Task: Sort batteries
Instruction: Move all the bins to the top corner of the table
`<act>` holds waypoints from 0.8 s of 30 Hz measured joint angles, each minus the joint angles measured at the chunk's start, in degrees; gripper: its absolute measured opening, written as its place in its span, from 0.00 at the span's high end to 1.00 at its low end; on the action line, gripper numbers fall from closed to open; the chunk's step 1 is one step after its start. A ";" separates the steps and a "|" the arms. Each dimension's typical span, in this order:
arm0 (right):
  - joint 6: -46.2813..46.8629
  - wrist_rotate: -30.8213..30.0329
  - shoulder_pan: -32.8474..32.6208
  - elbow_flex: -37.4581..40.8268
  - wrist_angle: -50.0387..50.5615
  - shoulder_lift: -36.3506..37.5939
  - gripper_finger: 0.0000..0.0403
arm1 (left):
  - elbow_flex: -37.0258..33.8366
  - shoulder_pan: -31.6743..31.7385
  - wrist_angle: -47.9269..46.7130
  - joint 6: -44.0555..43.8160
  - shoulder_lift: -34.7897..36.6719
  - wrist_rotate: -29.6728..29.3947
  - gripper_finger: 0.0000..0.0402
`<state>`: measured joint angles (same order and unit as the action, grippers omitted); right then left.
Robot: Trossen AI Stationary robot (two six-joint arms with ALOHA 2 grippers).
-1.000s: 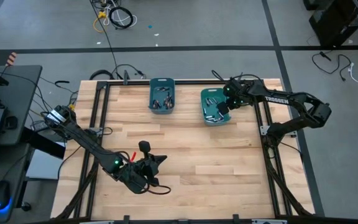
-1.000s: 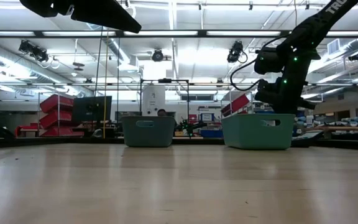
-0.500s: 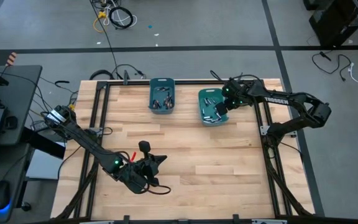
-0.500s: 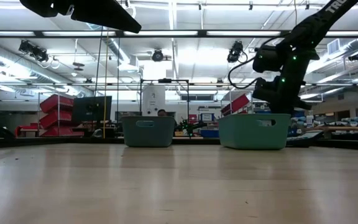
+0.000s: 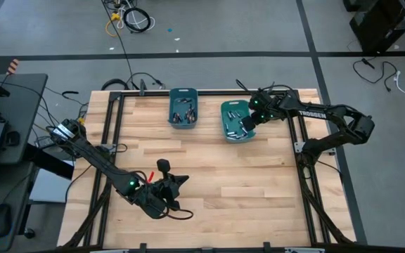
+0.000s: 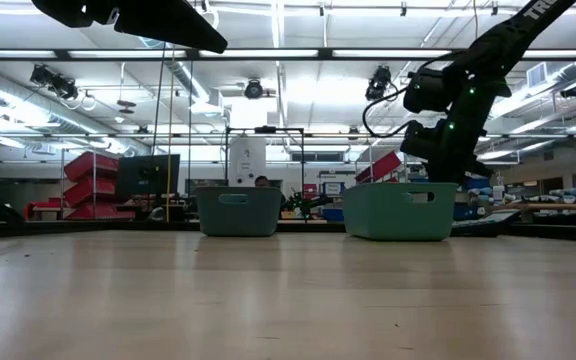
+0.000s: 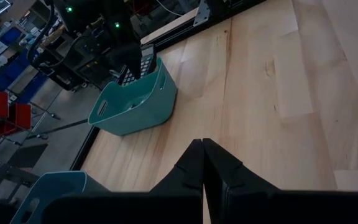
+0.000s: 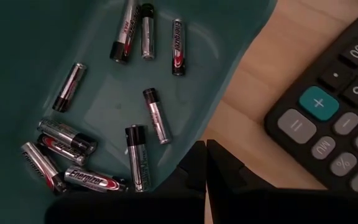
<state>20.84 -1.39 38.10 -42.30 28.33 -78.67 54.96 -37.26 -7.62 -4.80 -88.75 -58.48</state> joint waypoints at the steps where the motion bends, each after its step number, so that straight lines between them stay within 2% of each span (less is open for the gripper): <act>1: 0.00 0.00 -0.13 0.00 -0.15 0.00 1.00 | 0.00 0.00 0.00 0.00 0.00 0.00 1.00; 10: 0.15 -0.82 -0.21 0.00 0.02 0.00 1.00 | 0.00 0.00 0.00 0.00 0.00 0.00 1.00; 14: -0.85 -3.13 0.69 -2.18 5.10 0.71 1.00 | 0.00 0.00 0.02 -0.13 0.00 -0.01 1.00; 19: -1.79 -5.42 -0.14 -6.91 12.90 5.47 1.00 | 0.00 0.00 0.00 -0.13 0.00 0.00 1.00; 22: -2.01 -5.33 -3.59 -8.98 16.31 10.25 1.00 | 0.00 0.02 0.00 -0.13 0.00 0.00 1.00; 24: -2.86 -2.91 -7.15 -9.07 17.49 13.38 1.00 | 0.00 0.00 0.02 -0.15 0.00 0.00 1.00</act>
<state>17.98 -4.30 30.96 -51.37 45.82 -65.29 54.96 -37.25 -7.60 -4.95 -88.75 -58.48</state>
